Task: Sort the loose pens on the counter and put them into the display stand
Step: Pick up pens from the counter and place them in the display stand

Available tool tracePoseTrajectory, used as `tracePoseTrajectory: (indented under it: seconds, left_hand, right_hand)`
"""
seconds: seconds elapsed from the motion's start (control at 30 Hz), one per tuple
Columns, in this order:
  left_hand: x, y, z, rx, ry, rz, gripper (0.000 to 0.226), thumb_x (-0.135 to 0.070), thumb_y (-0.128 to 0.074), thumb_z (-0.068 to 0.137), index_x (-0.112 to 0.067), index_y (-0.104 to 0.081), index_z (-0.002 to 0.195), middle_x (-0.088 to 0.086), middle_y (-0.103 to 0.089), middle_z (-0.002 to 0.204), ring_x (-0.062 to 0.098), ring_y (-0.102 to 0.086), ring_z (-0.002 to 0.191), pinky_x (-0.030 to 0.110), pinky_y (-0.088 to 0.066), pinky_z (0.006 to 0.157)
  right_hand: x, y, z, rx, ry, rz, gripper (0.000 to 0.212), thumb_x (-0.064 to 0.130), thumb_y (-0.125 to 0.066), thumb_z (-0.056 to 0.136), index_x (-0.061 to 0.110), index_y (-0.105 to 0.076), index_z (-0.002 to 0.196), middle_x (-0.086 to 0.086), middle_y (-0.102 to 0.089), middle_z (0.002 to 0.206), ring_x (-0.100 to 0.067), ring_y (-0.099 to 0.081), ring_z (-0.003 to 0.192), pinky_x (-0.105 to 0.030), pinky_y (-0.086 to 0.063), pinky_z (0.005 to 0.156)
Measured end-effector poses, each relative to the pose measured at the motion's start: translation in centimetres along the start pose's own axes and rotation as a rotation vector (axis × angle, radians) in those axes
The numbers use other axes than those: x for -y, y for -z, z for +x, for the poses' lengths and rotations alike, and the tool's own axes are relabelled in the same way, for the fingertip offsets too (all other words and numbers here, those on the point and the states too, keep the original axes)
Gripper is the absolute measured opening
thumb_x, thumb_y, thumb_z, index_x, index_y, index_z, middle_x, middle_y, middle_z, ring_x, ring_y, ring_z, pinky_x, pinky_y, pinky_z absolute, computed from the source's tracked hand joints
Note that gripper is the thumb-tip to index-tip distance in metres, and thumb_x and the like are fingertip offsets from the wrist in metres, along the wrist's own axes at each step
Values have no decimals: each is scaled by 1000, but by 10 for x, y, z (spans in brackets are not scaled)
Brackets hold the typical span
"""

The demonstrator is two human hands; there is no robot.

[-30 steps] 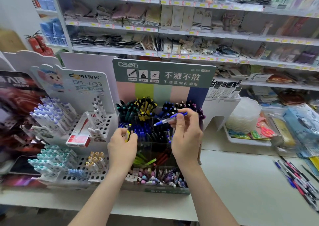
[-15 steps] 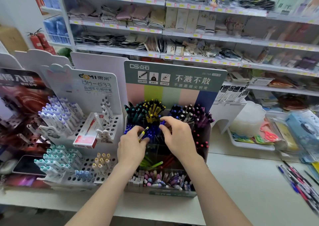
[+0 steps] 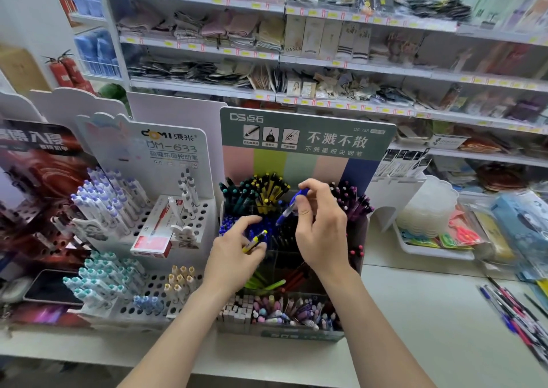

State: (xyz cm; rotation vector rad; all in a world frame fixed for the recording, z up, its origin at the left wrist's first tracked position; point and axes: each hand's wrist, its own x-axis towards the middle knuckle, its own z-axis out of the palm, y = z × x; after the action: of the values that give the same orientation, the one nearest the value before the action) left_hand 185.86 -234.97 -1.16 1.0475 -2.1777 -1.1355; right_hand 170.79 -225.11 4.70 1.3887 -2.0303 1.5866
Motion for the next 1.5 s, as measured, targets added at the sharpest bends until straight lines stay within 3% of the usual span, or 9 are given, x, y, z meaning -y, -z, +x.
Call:
tracePoseTrajectory:
  seconds: [0.1,0.23,0.47,0.63,0.87,0.97,1.07,1.3,1.5]
  left_hand:
    - [-4,-2,-1,140,-25,-27,45,-31,-71,100,-48,-58,139,-7,-75,68,3,-72,67,25,-56,72]
    - [2,-8,-2,40,-26,7,29,-33,-71,99,-48,-67,122,-9,-73,70,5,-71,68,34,-60,71]
    - [-5,0,0,93,-18,-78,24,-24,-70,101,-36,-73,121,-7,-73,74,6,-71,68,20,-52,68]
    - [-3,-2,-8,-160,81,-32,22,-26,-69,97,-34,-55,112,-6,-67,78,12,-65,71,36,-51,64]
    - [-9,4,-11,-152,139,-123,16,-17,-65,95,-27,-53,100,1,-67,82,17,-63,72,38,-51,66]
    - [-12,3,-11,-154,127,-148,14,-16,-63,99,-28,-56,101,1,-68,79,10,-60,65,29,-46,60]
    - [-11,1,-10,-166,83,-151,11,-18,-61,103,-29,-58,105,0,-69,80,10,-61,65,31,-47,59]
    - [-18,5,-5,-155,66,-128,23,-22,-46,111,-34,-66,110,-7,-72,79,9,-65,71,40,-54,71]
    - [-29,6,-8,-83,14,-319,19,-7,-50,106,-19,-59,95,2,-72,72,17,-67,68,42,-53,66]
  right_hand:
    - [-1,-3,-2,11,10,-1,15,4,-58,107,11,-61,119,6,-63,95,-7,-65,87,-24,-52,78]
    - [-13,-11,-6,296,-42,19,15,10,-56,108,19,-59,119,5,-67,94,-6,-66,83,-27,-52,73]
    - [-30,-24,-8,428,127,-458,22,29,-53,108,21,-72,117,1,-69,88,-24,-54,85,-44,-51,73]
    - [-17,-17,10,668,-41,-423,26,32,-60,105,30,-77,124,4,-65,109,-19,-62,104,-40,-58,84]
    - [-5,-27,3,634,-126,-532,27,46,-62,94,24,-78,98,6,-65,97,-20,-64,93,-35,-55,72]
    - [-12,-30,4,498,-153,-547,27,46,-58,103,26,-75,107,2,-72,103,-24,-69,94,-37,-56,72]
    - [-13,-33,2,606,-96,-591,26,36,-56,105,26,-76,118,1,-75,111,-26,-71,101,-37,-56,74]
    - [-6,-31,1,561,-67,-567,28,40,-52,104,29,-77,109,6,-75,91,-22,-71,86,-32,-51,62]
    - [17,-20,-23,208,-393,207,13,29,-66,103,28,-78,105,7,-73,75,-9,-65,66,-29,-55,64]
